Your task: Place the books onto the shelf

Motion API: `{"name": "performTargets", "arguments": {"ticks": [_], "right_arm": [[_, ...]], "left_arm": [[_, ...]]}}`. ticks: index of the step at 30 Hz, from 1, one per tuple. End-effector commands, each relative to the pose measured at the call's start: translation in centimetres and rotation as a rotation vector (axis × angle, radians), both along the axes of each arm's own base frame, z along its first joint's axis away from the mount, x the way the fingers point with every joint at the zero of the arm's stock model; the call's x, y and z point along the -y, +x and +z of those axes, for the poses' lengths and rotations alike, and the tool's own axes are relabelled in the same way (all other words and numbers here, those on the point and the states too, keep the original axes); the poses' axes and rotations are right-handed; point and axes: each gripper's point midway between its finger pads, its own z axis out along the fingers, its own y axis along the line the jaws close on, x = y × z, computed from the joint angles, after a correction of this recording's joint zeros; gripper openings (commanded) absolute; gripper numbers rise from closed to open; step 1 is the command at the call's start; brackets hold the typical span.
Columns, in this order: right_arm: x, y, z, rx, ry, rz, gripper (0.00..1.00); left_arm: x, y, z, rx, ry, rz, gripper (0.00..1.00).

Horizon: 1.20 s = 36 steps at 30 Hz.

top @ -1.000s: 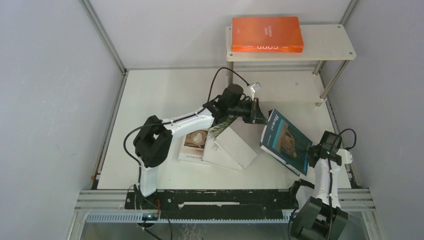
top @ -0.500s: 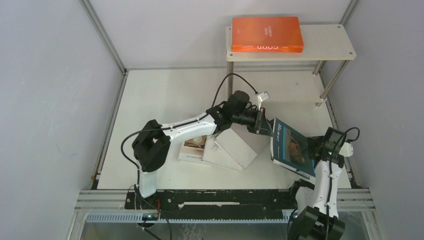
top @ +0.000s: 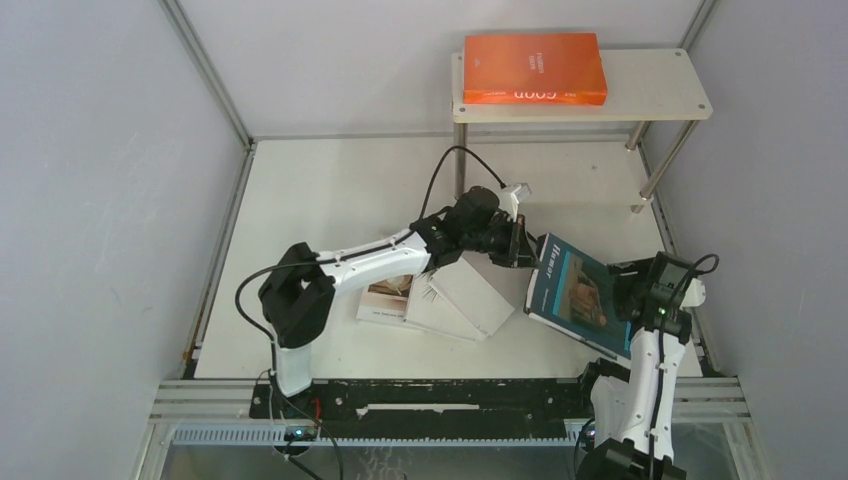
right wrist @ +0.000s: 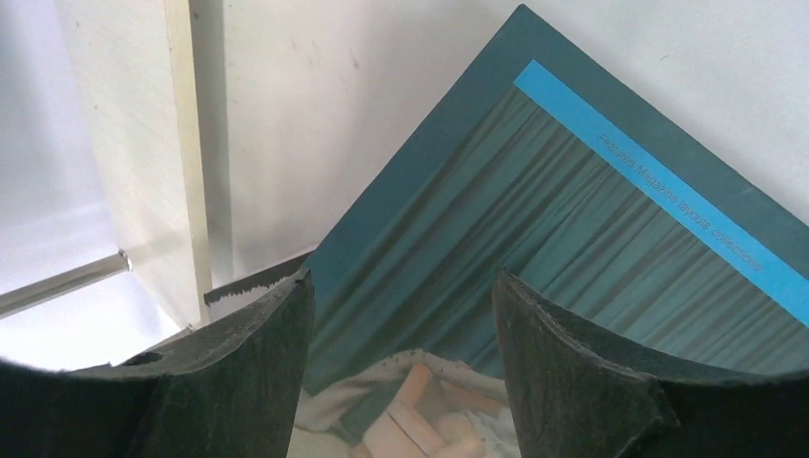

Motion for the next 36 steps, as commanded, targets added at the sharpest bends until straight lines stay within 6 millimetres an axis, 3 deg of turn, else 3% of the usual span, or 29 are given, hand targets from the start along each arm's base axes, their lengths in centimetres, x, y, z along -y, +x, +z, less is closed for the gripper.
{"name": "performTargets", "arguments": {"ticks": [1,9,17,24,36], "right_arm": [[-0.5,0.3,2.2,0.062,-0.017,0.022,0.76],[-2.1,0.3,3.4,0.104,-0.001,0.07,0.77],[-6.5,0.6,5.4,0.184,0.039,0.213,0.78],[-10.6,-0.9,6.0,0.208,0.041,0.35,0.78],[-12.6,-4.1,5.9,0.158,-0.02,0.421,0.77]], "left_arm": [[-1.1,2.4,5.6,0.088,-0.099,0.13,0.0],[-2.2,5.2,7.3,0.083,-0.145,0.233,0.0],[-2.8,6.6,8.6,0.1,-0.187,0.291,0.0],[-2.6,7.1,9.3,0.111,-0.202,0.298,0.0],[-3.0,7.7,9.7,0.123,-0.192,0.296,0.0]]}}
